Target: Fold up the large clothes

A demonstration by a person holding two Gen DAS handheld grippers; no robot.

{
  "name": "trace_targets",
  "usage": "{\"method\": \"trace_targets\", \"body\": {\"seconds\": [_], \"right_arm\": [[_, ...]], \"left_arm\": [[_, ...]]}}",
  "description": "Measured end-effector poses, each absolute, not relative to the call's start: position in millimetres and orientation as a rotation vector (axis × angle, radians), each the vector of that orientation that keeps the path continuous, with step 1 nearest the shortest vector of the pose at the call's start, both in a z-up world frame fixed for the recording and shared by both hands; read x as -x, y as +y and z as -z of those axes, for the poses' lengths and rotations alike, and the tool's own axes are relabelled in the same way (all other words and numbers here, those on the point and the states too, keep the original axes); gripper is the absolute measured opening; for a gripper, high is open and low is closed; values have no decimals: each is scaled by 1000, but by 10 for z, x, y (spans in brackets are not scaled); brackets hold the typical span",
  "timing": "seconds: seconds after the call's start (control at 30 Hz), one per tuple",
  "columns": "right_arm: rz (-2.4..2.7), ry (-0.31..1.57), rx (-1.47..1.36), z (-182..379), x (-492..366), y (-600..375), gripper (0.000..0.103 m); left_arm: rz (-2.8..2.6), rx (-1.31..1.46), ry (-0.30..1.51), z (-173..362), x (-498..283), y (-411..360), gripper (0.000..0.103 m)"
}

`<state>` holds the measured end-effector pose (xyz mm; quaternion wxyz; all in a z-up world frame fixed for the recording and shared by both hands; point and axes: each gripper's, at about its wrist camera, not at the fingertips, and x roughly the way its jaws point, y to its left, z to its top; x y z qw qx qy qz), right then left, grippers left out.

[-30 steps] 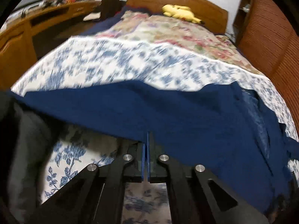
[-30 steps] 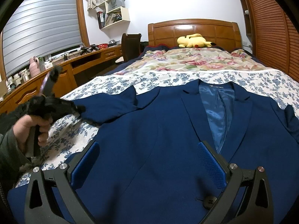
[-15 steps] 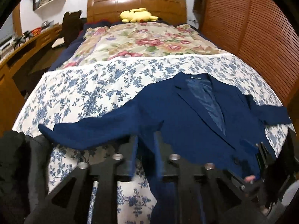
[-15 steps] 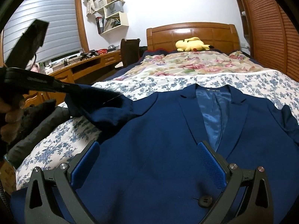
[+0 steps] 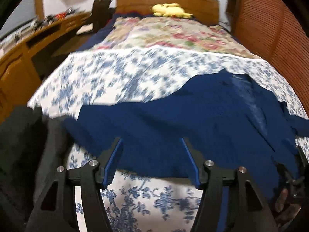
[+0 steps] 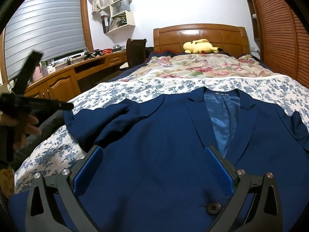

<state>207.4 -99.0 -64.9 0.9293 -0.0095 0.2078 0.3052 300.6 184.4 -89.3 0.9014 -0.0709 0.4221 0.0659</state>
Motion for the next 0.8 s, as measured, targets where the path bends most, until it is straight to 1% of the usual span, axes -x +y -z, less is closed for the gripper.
{"method": "trace_targets", "body": {"seconds": [0.1,0.27,0.43,0.57,0.8], "right_arm": [[-627,429,24,649,-2070,-987,103],[-628,428,33,648,-2060,-967,103],[-625,427,24,648,-2059,-982,103],[-626,432,23,656,-2070,-975,103],[-627,428,31,655,-2063,-970,103]], "left_arm": [[-161,165,903,1114,-2976,1930,62],[-220,190,919,1332,-2987,2073,62],[-258,253,886,1384,-3032,2242,62],[-270,306,906,1462,-3050,2343,62],[-297,307,929,1561,-2983,2399,61]]}}
